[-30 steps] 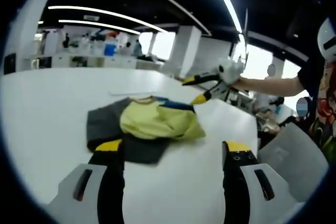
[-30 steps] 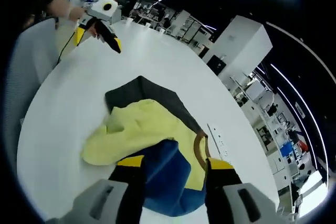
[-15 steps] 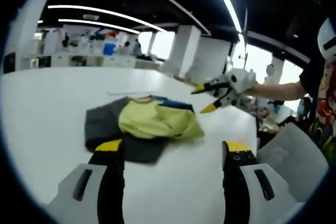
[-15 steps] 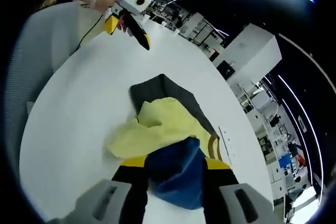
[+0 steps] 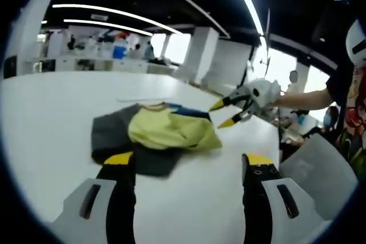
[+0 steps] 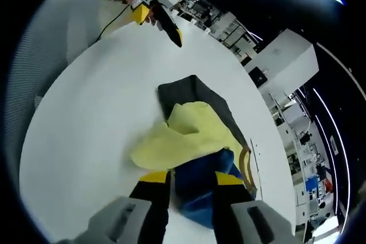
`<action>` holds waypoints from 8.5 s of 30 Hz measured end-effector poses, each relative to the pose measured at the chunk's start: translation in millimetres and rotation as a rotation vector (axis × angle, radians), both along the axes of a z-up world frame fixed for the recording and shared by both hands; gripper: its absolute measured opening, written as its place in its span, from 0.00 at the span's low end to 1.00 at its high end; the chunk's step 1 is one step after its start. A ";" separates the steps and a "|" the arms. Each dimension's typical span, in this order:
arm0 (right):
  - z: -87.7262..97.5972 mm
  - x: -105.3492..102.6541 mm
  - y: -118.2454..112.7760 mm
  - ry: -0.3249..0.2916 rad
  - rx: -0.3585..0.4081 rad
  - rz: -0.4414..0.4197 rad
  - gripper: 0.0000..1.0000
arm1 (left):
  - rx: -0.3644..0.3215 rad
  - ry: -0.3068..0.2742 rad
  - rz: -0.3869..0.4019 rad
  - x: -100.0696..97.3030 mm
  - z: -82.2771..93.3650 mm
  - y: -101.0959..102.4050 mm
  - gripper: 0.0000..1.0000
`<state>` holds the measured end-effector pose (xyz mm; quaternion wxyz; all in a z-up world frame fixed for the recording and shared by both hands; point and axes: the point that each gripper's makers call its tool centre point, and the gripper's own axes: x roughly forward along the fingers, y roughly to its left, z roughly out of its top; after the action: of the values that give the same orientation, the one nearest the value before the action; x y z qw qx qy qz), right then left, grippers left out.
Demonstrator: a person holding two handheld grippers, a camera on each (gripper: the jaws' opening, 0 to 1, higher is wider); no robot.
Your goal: Fold the garment on the visible template until the final outline fits inside the template.
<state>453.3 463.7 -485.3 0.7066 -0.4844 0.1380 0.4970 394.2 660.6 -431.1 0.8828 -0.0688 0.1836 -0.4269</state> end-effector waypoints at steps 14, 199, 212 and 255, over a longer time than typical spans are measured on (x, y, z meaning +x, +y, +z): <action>-31.8 14.4 -1.6 -0.039 -0.088 0.007 0.07 | -0.002 0.007 0.008 0.1 -1.9 1.7 0.72; -14.8 -21.2 -403.9 0.202 0.515 -1.318 0.23 | 0.038 0.053 -0.057 -7.0 -12.9 -21.7 0.70; 14.0 -12.4 -326.2 0.287 0.690 -1.119 0.58 | 0.027 0.046 -0.052 -4.2 -12.8 -18.1 0.70; 48.3 -34.2 -179.5 0.419 0.691 -0.687 0.99 | 0.041 0.060 -0.035 1.8 -24.3 -17.0 0.68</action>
<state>419.2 284.2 -437.0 0.9045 -0.0406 0.2552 0.3392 396.0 643.7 -455.4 0.8704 -0.0604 0.2199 -0.4363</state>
